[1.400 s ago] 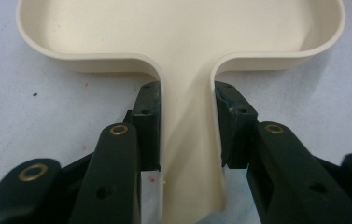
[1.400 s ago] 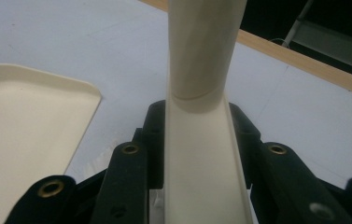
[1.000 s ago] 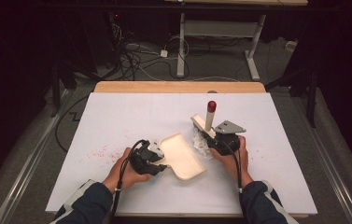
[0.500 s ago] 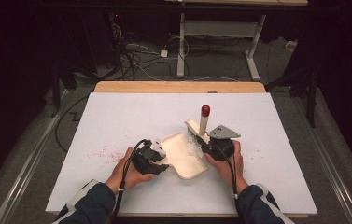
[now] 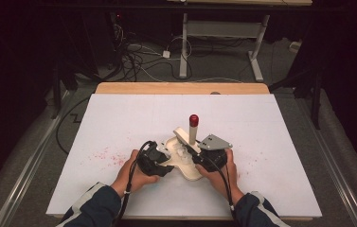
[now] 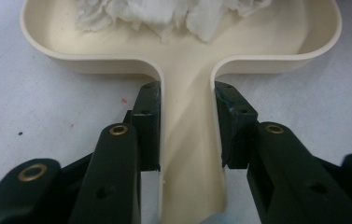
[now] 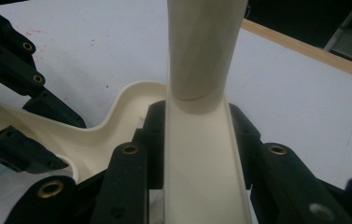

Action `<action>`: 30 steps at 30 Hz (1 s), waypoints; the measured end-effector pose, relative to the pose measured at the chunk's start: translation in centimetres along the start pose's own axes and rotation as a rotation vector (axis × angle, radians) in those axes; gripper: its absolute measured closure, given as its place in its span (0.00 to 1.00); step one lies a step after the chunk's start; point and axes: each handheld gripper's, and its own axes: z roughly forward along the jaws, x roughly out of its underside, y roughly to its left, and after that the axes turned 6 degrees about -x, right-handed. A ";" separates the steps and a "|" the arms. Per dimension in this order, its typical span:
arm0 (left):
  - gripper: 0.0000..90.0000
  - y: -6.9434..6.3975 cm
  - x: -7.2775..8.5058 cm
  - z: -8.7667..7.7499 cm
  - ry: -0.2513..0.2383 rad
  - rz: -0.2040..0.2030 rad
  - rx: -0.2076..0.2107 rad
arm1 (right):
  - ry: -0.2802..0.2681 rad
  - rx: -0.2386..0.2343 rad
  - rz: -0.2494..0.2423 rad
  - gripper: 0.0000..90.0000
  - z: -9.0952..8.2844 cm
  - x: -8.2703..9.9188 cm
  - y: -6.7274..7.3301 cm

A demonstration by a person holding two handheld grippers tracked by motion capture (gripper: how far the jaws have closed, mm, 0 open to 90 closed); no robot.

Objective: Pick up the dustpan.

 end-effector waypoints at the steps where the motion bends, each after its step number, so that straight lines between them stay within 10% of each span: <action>1: 0.71 0.0 0.0 0.0 -0.001 -0.001 0.001 | -0.004 -0.005 0.002 0.75 -0.1 -0.1 0.1; 30: 0.71 0.2 0.1 0.0 0.012 0.012 -0.006 | -0.118 -0.013 0.126 0.75 -5.1 -1.7 -3.4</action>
